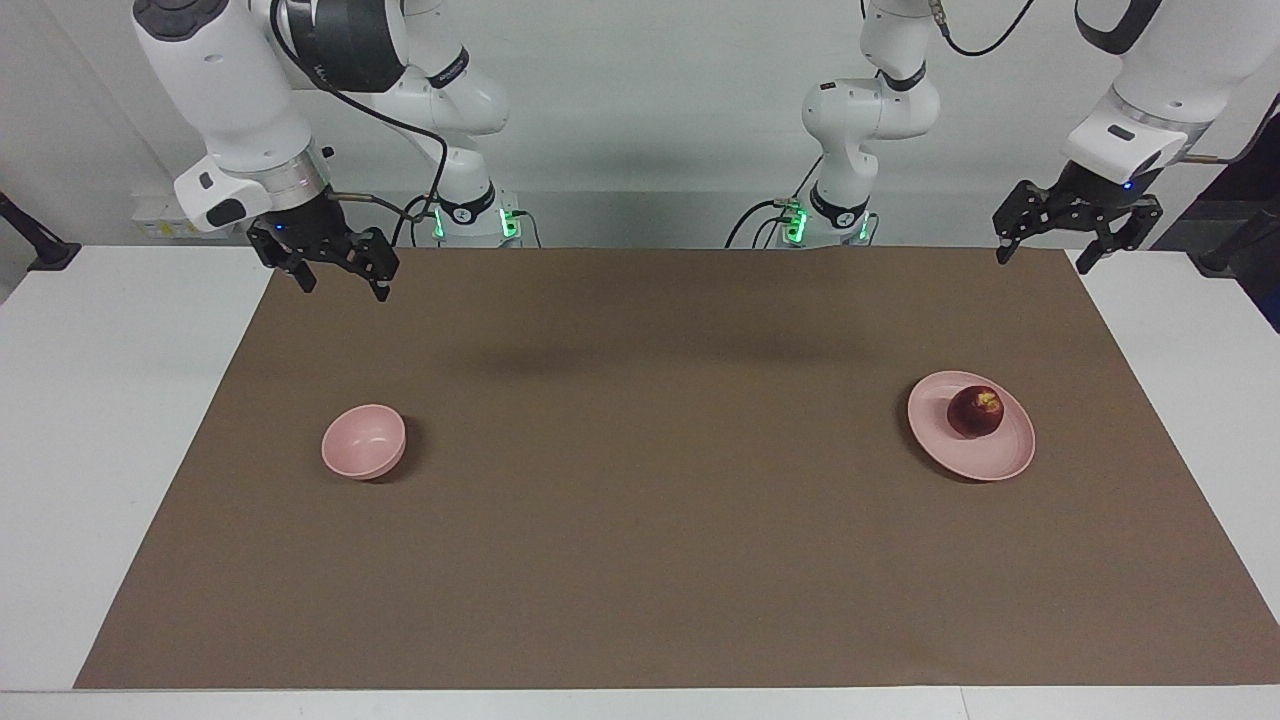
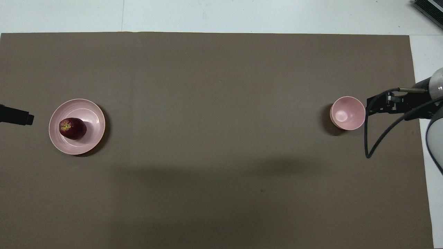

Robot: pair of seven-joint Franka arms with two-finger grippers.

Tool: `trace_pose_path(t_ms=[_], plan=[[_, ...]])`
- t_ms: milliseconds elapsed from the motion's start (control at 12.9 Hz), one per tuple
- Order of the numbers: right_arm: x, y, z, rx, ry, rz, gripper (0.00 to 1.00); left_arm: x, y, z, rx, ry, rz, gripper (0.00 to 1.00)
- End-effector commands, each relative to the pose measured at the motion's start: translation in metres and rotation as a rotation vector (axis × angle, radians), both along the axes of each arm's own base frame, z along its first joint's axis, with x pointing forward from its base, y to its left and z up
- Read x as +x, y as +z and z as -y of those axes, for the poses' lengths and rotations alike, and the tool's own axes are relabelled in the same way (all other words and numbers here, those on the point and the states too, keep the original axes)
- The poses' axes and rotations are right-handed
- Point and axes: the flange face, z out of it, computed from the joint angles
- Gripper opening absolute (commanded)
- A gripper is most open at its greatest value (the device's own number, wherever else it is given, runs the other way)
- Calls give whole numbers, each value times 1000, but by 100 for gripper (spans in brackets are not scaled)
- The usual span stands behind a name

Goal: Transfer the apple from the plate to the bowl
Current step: 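Reach the left gripper to the red apple on the plate and grasp it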

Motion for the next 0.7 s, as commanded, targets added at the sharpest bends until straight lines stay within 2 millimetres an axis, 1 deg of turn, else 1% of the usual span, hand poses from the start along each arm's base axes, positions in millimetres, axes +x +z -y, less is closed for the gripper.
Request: trace_pose_path(t_ms=[0, 77, 155, 232, 309, 386, 464, 618], plan=[[-2, 4, -1, 24, 31, -7, 100, -4, -40, -1, 4, -8, 3, 100], [-2, 4, -1, 24, 31, -7, 100, -3, -60, -1, 5, -20, 1, 100], [-1, 3, -1, 25, 31, -9, 100, -3, -74, -4, 5, -31, 9, 100], [-1, 3, -1, 24, 31, -9, 100, -3, -84, -11, 5, -36, 6, 100], [-1, 3, -1, 24, 31, -9, 100, -5, -100, -15, 4, -46, -7, 100], [-1, 3, -1, 24, 31, -9, 100, -6, -118, -26, -4, -47, -10, 100], [-2, 4, -1, 25, 31, -7, 100, -5, -132, -27, -12, -58, 7, 100], [-2, 4, -1, 25, 31, -7, 100, 3, -158, -30, -14, -53, 31, 100]])
